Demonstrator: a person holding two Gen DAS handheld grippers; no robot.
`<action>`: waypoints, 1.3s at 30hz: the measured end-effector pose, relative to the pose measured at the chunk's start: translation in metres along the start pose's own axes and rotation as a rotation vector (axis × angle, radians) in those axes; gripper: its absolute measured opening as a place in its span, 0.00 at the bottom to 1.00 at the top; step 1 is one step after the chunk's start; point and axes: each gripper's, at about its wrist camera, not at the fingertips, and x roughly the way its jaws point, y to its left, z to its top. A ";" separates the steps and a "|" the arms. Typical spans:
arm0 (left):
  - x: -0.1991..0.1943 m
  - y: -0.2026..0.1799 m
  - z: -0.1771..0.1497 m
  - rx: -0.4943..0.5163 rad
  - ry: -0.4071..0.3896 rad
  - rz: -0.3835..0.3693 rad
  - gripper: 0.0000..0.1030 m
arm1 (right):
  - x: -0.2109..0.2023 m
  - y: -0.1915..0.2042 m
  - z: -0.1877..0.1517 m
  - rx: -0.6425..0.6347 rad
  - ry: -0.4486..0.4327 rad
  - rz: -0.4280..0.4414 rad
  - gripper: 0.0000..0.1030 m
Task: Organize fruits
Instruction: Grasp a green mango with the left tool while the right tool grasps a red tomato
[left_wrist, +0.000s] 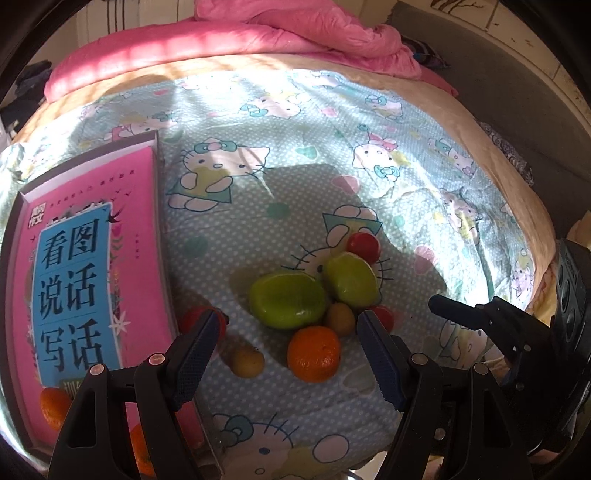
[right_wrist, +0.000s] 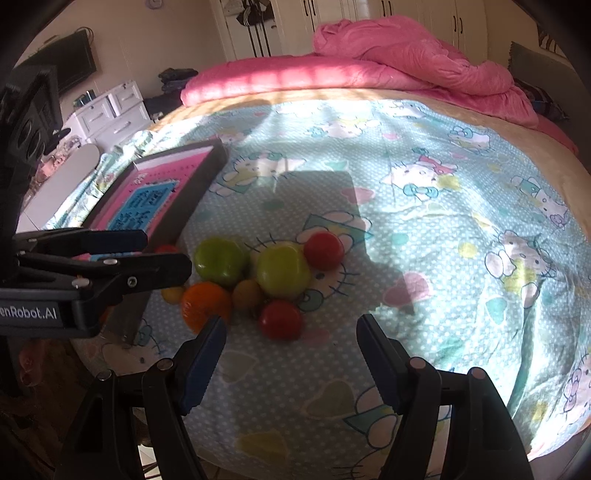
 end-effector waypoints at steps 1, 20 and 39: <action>0.003 -0.001 0.001 0.004 0.006 0.004 0.76 | 0.003 -0.001 0.000 0.003 0.013 0.005 0.70; 0.035 0.007 0.011 -0.024 0.070 -0.007 0.62 | 0.027 0.001 0.003 -0.038 0.046 0.019 0.53; 0.050 -0.005 0.015 0.021 0.067 0.020 0.57 | 0.039 0.014 0.003 -0.121 0.065 -0.017 0.35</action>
